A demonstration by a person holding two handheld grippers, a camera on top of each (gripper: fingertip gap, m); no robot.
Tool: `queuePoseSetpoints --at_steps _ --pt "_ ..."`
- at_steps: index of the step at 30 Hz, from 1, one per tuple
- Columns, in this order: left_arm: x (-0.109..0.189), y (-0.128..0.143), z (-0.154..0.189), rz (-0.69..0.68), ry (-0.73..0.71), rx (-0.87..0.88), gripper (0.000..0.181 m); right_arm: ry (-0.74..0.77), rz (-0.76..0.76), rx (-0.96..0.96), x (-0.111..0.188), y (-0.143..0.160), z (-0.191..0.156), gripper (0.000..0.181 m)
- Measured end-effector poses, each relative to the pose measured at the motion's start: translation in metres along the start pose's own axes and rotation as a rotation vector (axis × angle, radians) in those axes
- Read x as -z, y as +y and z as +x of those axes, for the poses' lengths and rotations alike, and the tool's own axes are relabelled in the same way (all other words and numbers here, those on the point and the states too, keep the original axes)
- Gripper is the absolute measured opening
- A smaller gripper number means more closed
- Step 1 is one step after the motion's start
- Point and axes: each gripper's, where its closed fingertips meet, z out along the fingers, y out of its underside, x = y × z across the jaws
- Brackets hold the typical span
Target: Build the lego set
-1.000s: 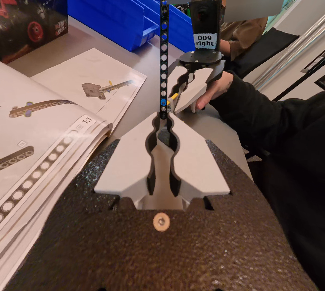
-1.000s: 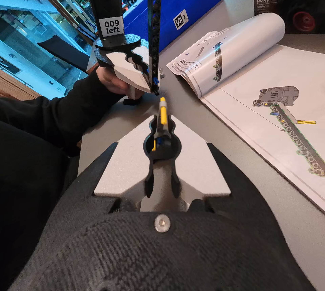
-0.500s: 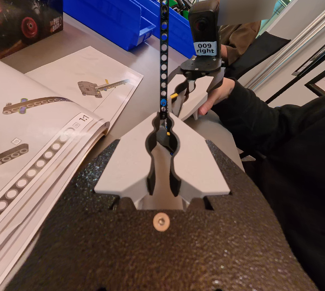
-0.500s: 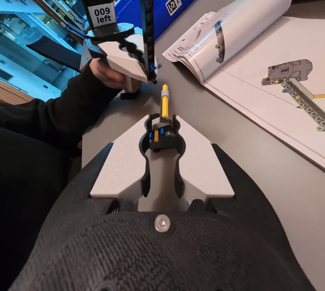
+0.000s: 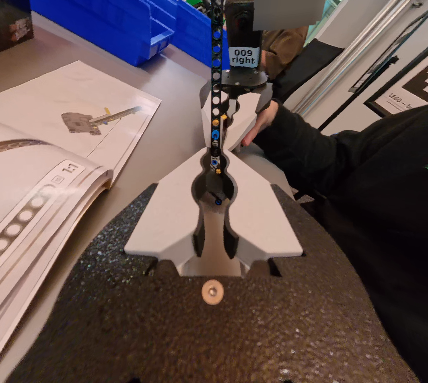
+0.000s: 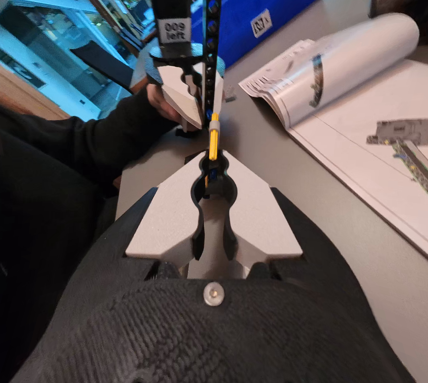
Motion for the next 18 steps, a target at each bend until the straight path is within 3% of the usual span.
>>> queuePoseSetpoints --at_steps 10,18 --pt "0.007 -0.017 0.016 0.063 0.025 -0.104 0.005 -0.242 0.185 0.128 0.012 -0.029 -0.030 0.005" --pt "0.005 -0.020 0.029 0.055 0.051 -0.143 0.005 -0.245 0.210 0.150 0.011 -0.033 -0.031 0.005"
